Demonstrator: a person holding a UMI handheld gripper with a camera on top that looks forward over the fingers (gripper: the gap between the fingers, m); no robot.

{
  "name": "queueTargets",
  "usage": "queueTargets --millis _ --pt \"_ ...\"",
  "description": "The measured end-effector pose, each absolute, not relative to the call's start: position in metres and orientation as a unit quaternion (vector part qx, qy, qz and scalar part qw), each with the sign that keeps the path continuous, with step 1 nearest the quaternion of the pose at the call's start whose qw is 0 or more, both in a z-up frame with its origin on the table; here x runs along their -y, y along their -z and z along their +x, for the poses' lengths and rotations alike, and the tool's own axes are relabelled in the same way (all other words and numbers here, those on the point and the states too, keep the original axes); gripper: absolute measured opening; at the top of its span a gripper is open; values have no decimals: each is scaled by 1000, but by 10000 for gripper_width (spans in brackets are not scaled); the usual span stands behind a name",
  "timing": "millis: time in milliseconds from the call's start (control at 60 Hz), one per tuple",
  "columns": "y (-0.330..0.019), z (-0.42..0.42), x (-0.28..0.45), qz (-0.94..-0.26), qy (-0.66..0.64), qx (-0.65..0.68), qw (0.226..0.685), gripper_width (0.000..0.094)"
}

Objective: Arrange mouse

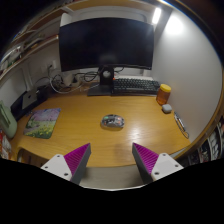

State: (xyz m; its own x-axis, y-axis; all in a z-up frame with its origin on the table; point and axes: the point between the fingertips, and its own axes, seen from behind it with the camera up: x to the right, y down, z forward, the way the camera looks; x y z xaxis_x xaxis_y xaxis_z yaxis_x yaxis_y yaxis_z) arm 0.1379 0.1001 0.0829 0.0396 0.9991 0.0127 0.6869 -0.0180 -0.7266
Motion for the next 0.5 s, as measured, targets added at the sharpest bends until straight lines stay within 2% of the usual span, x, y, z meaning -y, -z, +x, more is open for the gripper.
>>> queueTargets --millis 283,500 --pt "-52 85 -127 -640 -299 627 328 863" --pt "-13 41 -133 -633 -300 637 321 860"
